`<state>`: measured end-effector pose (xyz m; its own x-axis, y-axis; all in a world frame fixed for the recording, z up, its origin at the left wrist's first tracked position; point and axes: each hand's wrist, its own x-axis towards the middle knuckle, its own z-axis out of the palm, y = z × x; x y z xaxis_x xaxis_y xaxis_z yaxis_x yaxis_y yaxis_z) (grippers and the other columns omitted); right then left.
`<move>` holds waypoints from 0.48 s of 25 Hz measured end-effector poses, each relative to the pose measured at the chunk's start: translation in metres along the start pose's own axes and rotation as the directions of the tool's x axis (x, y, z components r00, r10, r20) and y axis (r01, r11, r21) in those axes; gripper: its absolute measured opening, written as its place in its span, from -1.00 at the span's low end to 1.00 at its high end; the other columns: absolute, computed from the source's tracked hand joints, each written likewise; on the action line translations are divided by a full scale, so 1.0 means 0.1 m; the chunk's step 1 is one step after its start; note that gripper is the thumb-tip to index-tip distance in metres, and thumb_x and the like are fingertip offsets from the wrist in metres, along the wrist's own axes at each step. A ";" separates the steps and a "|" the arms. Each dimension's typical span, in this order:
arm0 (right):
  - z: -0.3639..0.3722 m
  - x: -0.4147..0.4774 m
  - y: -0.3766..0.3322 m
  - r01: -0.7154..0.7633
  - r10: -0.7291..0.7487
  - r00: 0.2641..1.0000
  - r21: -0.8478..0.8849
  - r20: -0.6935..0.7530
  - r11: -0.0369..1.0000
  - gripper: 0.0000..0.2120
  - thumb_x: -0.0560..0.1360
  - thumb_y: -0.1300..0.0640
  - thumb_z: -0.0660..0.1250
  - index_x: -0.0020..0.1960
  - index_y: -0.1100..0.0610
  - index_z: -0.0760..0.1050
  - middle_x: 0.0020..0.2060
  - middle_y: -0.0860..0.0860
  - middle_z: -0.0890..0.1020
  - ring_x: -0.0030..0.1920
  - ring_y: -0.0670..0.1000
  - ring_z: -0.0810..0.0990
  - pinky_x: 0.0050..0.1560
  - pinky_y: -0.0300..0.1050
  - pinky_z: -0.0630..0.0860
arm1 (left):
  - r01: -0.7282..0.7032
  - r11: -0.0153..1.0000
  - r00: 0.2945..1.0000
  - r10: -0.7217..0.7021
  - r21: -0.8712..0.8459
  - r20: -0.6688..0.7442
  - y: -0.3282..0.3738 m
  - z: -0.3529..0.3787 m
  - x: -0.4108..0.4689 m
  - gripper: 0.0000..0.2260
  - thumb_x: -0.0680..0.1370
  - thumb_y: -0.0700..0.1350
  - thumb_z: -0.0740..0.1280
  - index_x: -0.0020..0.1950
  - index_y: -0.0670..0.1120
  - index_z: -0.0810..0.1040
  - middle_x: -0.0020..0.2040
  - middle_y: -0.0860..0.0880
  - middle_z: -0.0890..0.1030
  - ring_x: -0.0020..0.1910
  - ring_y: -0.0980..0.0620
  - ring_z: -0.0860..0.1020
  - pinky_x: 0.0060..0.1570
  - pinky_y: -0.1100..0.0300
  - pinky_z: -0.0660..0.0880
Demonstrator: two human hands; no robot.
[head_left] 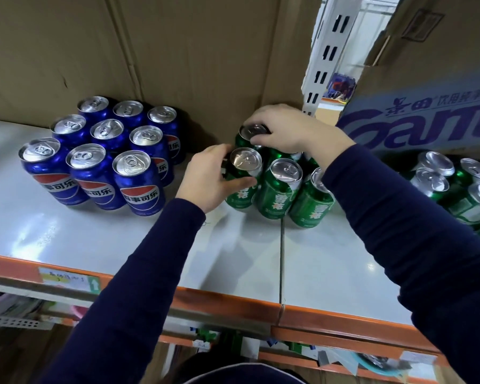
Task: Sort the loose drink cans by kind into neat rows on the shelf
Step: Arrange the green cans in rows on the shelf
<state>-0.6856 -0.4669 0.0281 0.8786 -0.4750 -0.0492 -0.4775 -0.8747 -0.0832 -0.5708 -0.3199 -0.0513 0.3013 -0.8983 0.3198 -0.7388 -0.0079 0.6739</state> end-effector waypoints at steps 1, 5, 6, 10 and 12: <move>0.00 0.01 -0.01 0.000 0.000 1.000 -0.024 0.008 1.000 -0.60 0.53 0.02 0.33 0.32 0.12 0.47 0.24 0.11 0.52 0.23 0.17 0.46 0.24 0.06 0.39 | 0.003 1.000 1.000 -0.003 -0.018 -0.005 -0.04 -0.03 -0.04 -0.55 0.30 0.19 0.52 0.09 0.03 0.55 -0.04 0.10 0.58 -0.09 0.19 0.52 -0.14 0.39 0.43; 0.07 0.06 -0.08 -0.044 0.046 0.999 -0.176 0.010 0.983 -0.52 0.47 -0.06 0.40 0.29 0.18 0.46 0.20 0.15 0.43 0.12 0.19 0.49 0.09 0.05 0.47 | 0.012 0.995 0.999 -0.016 -0.102 -0.032 -0.13 -0.16 -0.18 -0.57 0.29 0.16 0.55 0.09 0.09 0.56 -0.03 0.15 0.60 -0.04 0.26 0.53 -0.08 0.42 0.43; 0.08 0.06 -0.09 -0.050 0.052 0.999 -0.171 0.002 0.984 -0.53 0.47 -0.06 0.40 0.26 0.18 0.46 0.18 0.15 0.43 0.11 0.19 0.50 0.07 0.03 0.47 | 0.012 0.995 0.999 -0.016 -0.104 -0.031 -0.14 -0.17 -0.20 -0.55 0.29 0.15 0.55 0.10 0.08 0.56 -0.02 0.15 0.60 -0.03 0.26 0.53 -0.07 0.41 0.44; 0.06 0.02 -0.10 -0.050 0.052 0.999 -0.148 0.007 0.988 -0.56 0.48 -0.09 0.38 0.21 0.18 0.46 0.08 0.15 0.50 0.10 0.18 0.49 0.02 0.02 0.44 | 0.009 0.994 1.000 -0.012 -0.108 -0.025 -0.15 -0.20 -0.21 -0.52 0.29 0.14 0.56 0.15 0.08 0.57 0.00 0.17 0.60 -0.01 0.32 0.51 -0.06 0.50 0.37; 0.05 0.00 -0.10 -0.039 0.043 0.999 -0.117 0.029 0.992 -0.55 0.49 -0.08 0.37 0.25 0.18 0.45 0.09 0.15 0.51 0.11 0.18 0.48 0.05 0.05 0.45 | 0.010 0.993 1.000 -0.013 -0.116 -0.026 -0.15 -0.19 -0.22 -0.51 0.29 0.14 0.56 0.17 0.08 0.57 0.03 0.16 0.60 0.01 0.28 0.52 -0.03 0.44 0.38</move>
<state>-0.6807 -0.4576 0.0237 0.8569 -0.5090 -0.0811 -0.5079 -0.8607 0.0353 -0.5549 -0.2919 -0.0560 0.3263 -0.8866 0.3279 -0.6610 0.0340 0.7496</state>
